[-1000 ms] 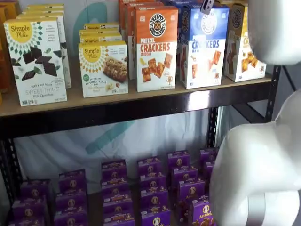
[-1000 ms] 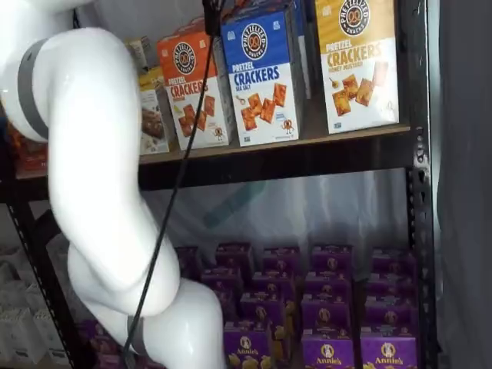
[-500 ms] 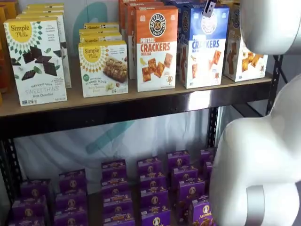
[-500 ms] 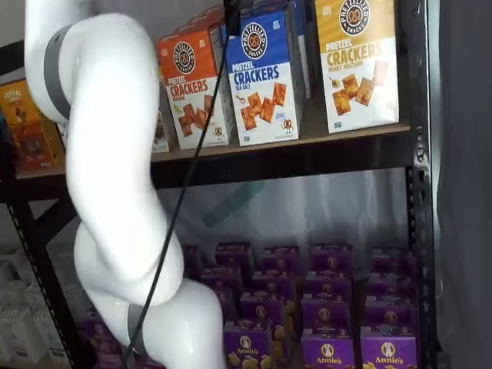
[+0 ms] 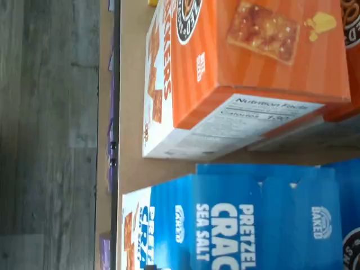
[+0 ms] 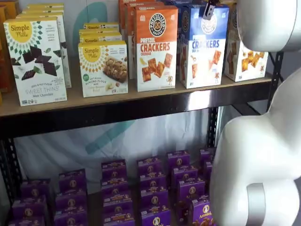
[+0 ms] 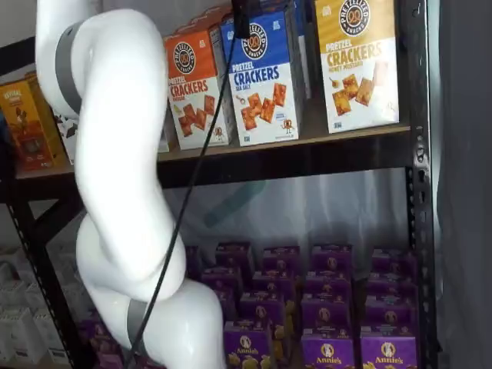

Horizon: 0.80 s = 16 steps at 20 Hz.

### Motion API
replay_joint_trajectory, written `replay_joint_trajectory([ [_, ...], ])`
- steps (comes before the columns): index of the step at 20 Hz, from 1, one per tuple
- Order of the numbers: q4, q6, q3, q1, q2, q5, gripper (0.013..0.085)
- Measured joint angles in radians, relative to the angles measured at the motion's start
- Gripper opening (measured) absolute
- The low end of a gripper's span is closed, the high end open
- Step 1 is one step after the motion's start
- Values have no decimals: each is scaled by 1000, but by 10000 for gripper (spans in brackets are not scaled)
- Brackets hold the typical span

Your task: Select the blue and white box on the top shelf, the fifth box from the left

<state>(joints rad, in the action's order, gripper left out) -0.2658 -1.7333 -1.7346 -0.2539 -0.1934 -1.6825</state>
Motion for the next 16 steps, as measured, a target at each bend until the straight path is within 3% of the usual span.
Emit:
replay_joint_trajectory([
  [16,126,17,-35,63,42,-39,850],
])
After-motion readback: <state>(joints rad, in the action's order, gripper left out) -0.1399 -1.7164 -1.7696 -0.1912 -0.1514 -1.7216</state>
